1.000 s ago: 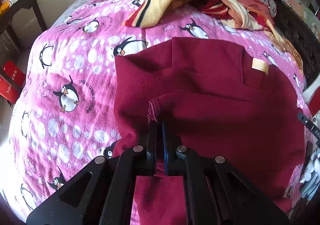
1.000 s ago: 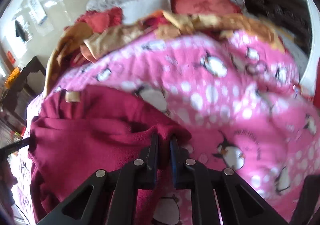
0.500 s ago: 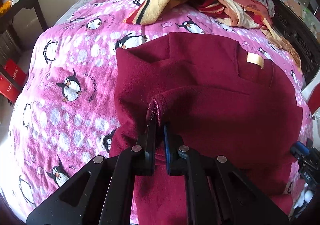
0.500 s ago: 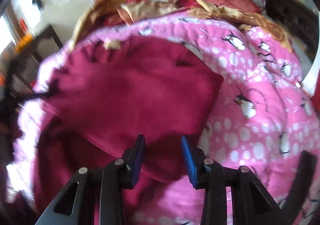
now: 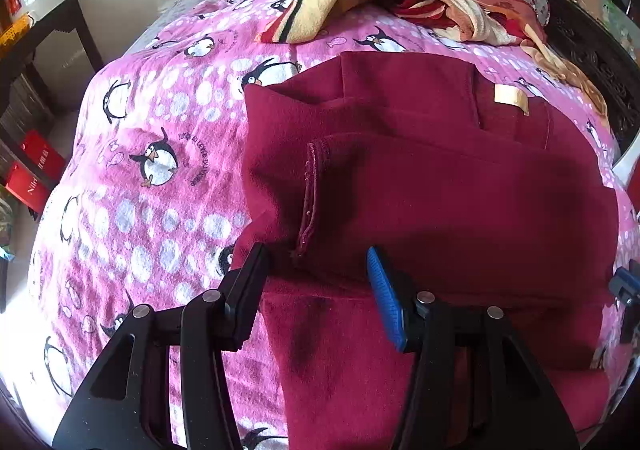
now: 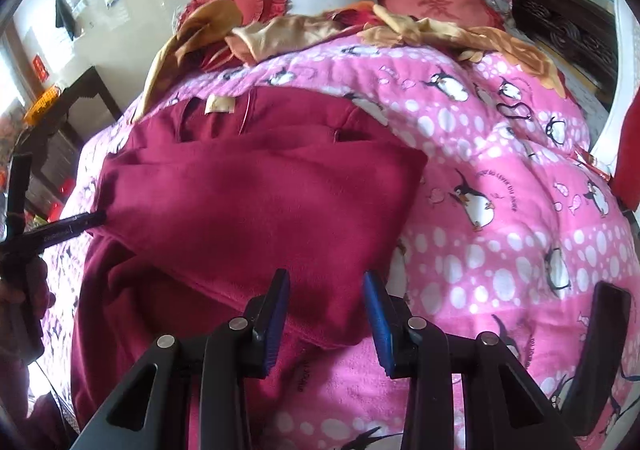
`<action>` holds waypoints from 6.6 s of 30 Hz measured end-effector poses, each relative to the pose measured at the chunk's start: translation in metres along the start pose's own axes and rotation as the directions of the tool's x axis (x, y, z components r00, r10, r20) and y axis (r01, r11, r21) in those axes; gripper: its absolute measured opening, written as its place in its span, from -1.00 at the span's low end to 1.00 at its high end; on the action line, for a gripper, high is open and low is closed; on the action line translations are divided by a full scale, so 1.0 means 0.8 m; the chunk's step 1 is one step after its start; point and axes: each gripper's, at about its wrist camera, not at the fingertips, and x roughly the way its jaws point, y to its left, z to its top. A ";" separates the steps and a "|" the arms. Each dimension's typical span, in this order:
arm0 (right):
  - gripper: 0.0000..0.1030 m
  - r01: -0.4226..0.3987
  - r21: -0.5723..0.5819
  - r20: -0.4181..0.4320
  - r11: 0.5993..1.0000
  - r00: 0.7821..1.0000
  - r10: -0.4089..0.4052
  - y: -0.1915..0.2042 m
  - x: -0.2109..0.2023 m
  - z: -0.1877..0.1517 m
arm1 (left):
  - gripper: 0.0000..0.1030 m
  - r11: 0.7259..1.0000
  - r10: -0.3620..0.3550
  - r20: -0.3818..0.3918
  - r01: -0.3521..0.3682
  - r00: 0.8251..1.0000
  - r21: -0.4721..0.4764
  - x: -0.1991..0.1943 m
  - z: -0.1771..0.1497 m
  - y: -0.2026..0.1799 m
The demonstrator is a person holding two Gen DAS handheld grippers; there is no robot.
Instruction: Fold small clothes
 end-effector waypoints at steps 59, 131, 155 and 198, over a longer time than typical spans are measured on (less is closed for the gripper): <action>-0.04 -0.176 0.145 0.082 0.974 0.983 0.165 -0.033 -0.153 -0.168 | 0.07 0.954 -0.296 -0.304 0.295 0.905 -0.051 -0.129 -0.297 0.009; -0.86 -0.527 0.044 0.167 0.849 0.841 0.514 0.037 -0.177 -0.114 | -0.89 0.930 -0.367 -0.005 0.367 0.930 0.024 -0.199 -0.137 0.077; -0.79 -0.418 0.390 0.153 0.821 0.908 0.389 -0.090 0.057 0.106 | -0.75 0.938 -0.336 -0.023 0.333 0.941 -0.102 0.007 0.110 0.041; 0.03 -0.208 0.138 0.184 0.968 0.966 0.182 -0.006 0.043 0.135 | 0.14 0.990 -0.143 0.000 0.143 0.990 -0.006 0.024 0.083 0.016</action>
